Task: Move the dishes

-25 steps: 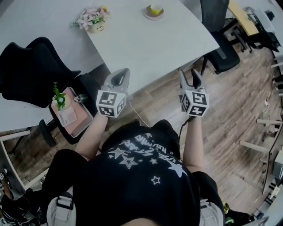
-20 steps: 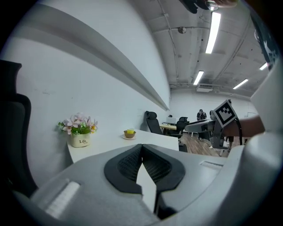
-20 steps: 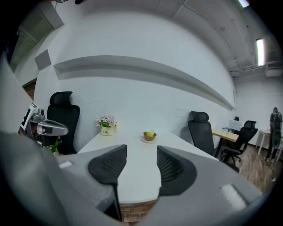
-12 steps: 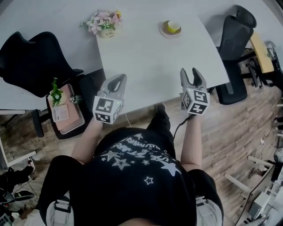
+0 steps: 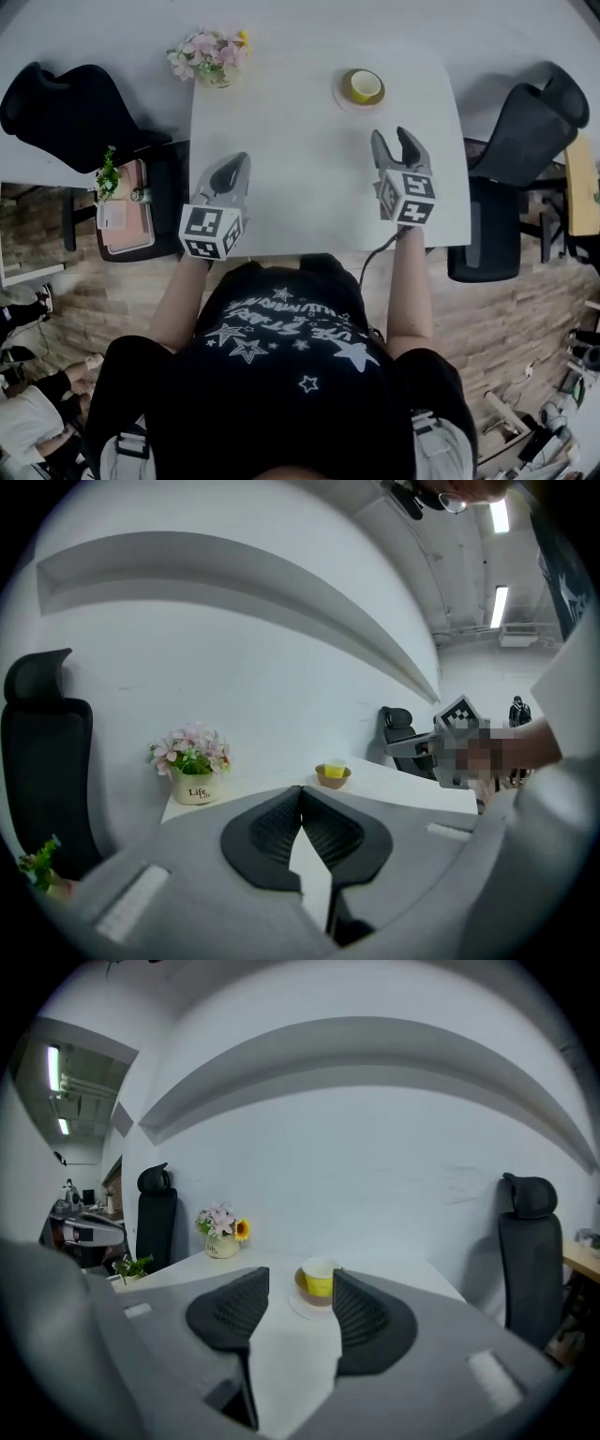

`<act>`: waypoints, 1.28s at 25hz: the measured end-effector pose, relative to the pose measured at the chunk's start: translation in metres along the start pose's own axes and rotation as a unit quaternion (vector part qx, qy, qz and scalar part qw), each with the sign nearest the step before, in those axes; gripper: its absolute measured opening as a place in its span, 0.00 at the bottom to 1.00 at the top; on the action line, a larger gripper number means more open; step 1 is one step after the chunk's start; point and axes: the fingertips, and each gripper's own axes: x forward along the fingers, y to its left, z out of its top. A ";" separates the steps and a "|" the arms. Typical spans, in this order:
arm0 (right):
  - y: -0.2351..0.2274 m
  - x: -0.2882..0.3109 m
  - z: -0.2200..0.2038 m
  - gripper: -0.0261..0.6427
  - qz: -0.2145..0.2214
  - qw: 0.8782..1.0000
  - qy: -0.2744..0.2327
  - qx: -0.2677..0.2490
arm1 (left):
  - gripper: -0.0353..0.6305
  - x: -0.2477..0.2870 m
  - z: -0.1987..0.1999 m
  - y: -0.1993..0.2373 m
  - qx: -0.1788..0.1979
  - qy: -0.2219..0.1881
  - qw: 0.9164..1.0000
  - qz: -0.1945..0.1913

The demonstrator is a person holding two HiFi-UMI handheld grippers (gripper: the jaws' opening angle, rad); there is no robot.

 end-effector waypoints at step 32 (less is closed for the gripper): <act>-0.027 0.180 -0.033 0.58 0.170 0.961 0.191 -0.106 | 0.07 0.066 0.013 -0.005 -0.037 0.026 0.991 0.125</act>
